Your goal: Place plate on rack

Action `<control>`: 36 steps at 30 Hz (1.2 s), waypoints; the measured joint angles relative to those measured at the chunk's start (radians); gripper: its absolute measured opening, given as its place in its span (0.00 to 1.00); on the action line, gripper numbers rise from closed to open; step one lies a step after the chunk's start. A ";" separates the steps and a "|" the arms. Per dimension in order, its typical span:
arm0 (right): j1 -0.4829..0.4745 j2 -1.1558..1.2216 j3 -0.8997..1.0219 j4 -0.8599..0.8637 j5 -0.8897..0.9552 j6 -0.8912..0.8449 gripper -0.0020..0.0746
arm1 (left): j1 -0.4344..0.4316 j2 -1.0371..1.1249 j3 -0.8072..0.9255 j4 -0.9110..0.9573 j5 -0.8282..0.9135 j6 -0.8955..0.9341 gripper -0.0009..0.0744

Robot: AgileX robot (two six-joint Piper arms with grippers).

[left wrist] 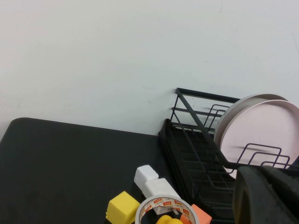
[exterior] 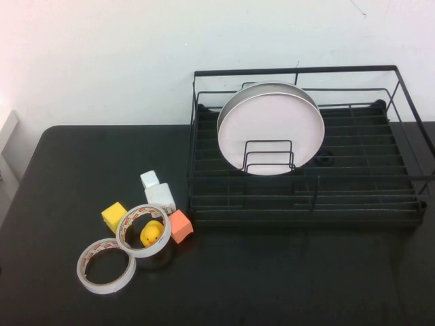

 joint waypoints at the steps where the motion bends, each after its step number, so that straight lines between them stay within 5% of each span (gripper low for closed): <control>1: -0.018 -0.025 0.002 -0.071 0.051 0.092 0.02 | 0.000 0.000 0.000 0.000 0.000 0.000 0.01; 13: -0.168 -0.153 0.117 -0.122 0.195 0.254 0.02 | 0.000 0.000 0.000 0.000 0.000 0.000 0.01; 36: -0.227 -0.153 0.147 -0.120 0.192 0.391 0.02 | 0.000 0.000 0.000 0.000 0.000 0.000 0.01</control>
